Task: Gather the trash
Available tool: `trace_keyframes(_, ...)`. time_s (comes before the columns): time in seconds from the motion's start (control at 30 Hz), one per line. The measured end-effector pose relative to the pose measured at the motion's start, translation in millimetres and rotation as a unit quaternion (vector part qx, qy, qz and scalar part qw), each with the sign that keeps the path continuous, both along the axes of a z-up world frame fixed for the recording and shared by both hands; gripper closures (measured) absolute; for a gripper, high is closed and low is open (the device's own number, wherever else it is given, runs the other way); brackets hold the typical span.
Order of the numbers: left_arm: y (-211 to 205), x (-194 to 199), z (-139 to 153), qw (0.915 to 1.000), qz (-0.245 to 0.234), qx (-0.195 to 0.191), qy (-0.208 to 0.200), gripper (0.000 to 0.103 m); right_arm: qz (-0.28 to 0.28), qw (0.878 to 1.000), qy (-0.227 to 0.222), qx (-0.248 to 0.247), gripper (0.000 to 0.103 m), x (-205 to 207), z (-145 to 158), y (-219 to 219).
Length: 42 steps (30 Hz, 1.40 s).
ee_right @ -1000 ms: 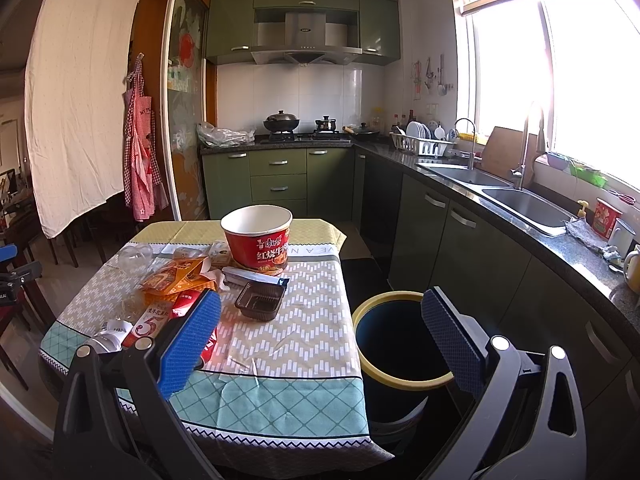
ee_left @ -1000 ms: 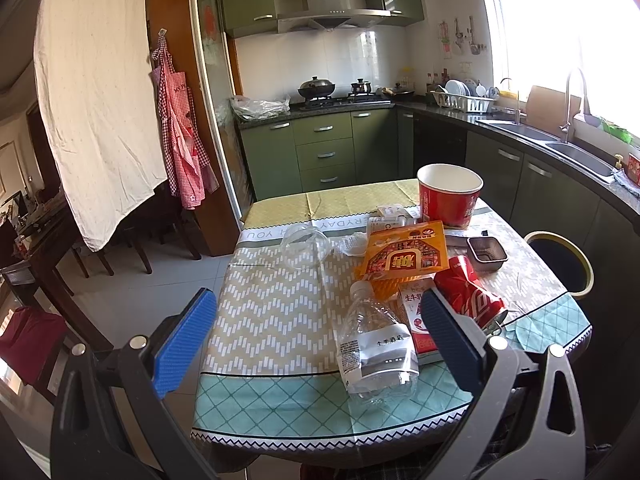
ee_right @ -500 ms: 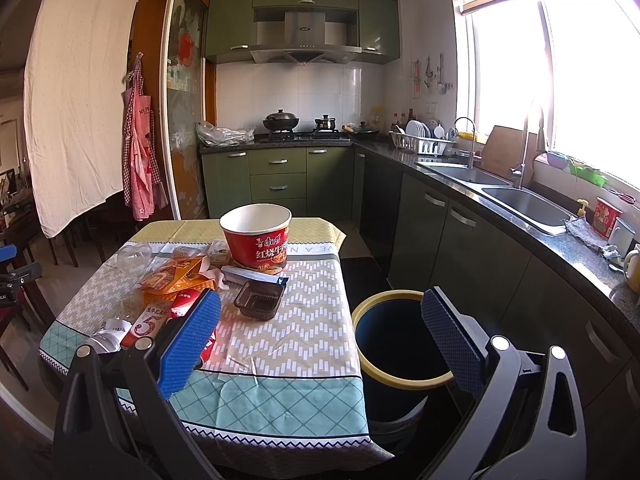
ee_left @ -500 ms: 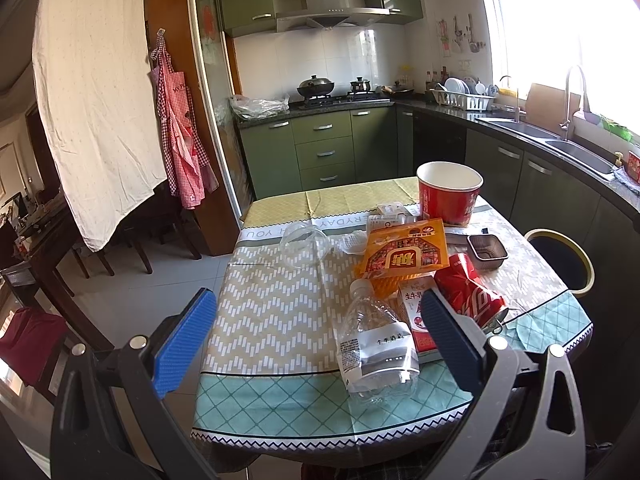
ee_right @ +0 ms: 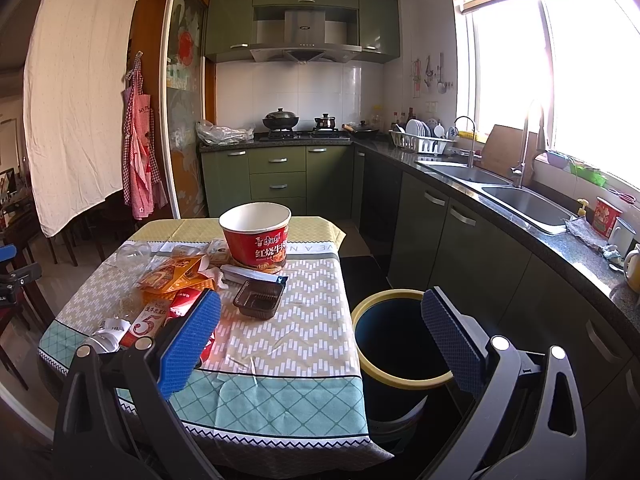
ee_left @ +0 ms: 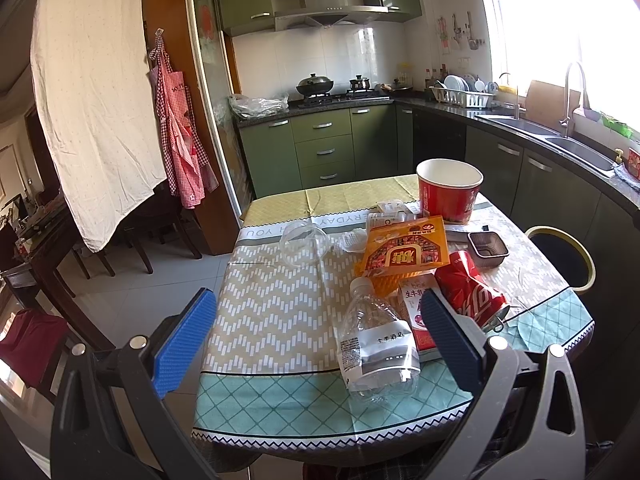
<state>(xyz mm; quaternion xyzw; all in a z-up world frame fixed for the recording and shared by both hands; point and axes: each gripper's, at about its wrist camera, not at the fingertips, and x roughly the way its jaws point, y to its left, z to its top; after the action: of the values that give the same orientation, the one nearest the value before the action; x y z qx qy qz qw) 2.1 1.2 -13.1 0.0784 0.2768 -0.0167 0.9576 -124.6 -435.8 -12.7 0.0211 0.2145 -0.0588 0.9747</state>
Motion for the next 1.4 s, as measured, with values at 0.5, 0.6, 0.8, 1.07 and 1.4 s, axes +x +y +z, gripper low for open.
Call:
trace_keyframes(0.5, 14.6, 69.4, 3.5, 0.9948, 0.001, -0.011, 0.102, 0.006, 0.086, 0.990, 0.113, 0.021, 0.004, 105.0, 31.2, -20.3)
trace_keyframes(0.6, 15.3, 95.3, -2.2, 0.9878, -0.008, -0.033, 0.152, 0.006, 0.103, 0.983, 0.148, 0.028, 0.004, 147.2, 40.0, -19.6)
trace_keyframes(0.8, -9.4, 136.5, -27.2, 0.9651, -0.046, -0.039, 0.255, 0.019, 0.145, 0.960, 0.230, 0.066, 0.007, 231.1, 34.7, -7.1)
trace_keyframes(1.07, -28.5, 164.6, -74.7, 0.9189, -0.045, -0.032, 0.391, 0.029, 0.148, 0.940, 0.297, 0.078, 0.015, 313.5, 16.7, 12.5)
trace_keyframes(1.4, -37.5, 173.0, -124.9, 0.8686, -0.001, -0.041, 0.494, 0.028, 0.163, 0.924, 0.341, 0.057, 0.015, 356.4, -13.2, 34.5)
